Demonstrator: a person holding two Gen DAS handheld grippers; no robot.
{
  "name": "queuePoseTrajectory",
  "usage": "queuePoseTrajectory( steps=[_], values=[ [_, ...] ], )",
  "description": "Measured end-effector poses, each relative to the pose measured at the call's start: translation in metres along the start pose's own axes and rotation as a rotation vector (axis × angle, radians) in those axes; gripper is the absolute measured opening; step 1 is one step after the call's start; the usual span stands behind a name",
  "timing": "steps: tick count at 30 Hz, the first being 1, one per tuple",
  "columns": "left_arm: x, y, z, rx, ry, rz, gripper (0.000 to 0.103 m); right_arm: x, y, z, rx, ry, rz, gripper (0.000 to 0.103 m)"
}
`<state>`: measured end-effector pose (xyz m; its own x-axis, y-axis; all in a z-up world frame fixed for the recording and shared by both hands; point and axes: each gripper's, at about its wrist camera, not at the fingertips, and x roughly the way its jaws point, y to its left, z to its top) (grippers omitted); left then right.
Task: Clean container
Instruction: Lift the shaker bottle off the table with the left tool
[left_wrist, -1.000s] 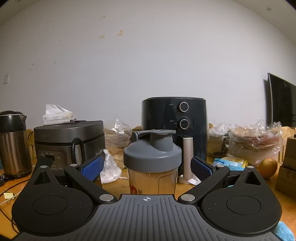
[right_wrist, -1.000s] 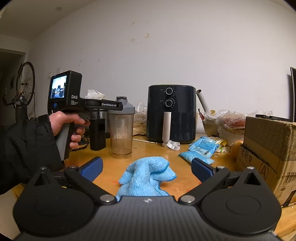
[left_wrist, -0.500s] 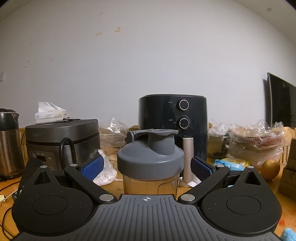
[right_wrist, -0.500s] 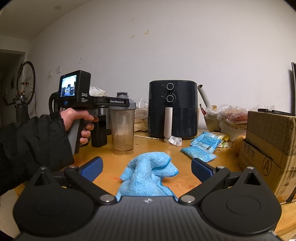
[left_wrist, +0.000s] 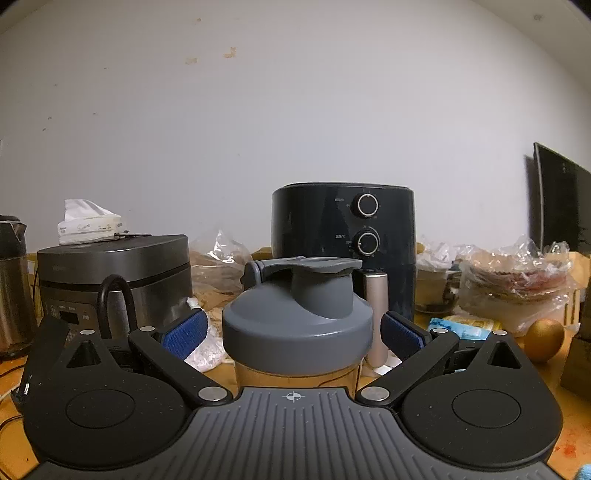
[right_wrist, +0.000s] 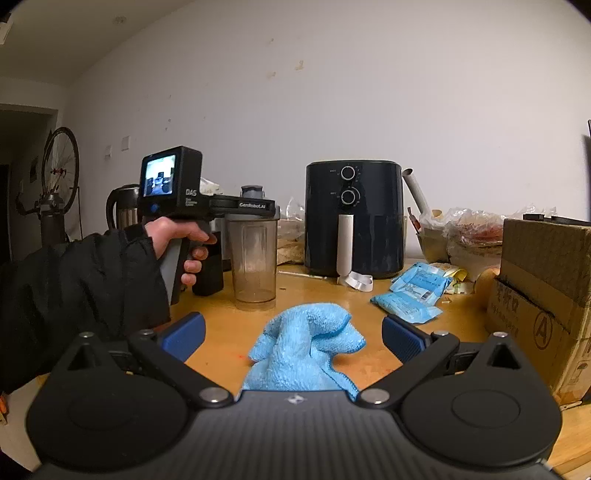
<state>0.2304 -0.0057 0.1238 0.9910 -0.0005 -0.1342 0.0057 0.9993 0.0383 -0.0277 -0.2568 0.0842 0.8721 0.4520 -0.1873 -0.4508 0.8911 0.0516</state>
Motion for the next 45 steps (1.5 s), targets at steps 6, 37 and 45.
queuePoseTrajectory(
  steps=[6, 37, 45],
  values=[
    [0.012, 0.000, -0.003, -0.002, 0.014, -0.018, 0.103, 0.001, 0.001, -0.001, 0.004, 0.007, 0.004, 0.103],
    [0.037, 0.004, 0.000, -0.038, 0.009, -0.009, 0.095, 0.003, -0.007, -0.004, 0.032, 0.050, -0.034, 0.103],
    [0.036, 0.003, 0.000, -0.032, 0.004, -0.021, 0.095, 0.004, -0.005, -0.004, 0.031, 0.056, -0.032, 0.103]
  ],
)
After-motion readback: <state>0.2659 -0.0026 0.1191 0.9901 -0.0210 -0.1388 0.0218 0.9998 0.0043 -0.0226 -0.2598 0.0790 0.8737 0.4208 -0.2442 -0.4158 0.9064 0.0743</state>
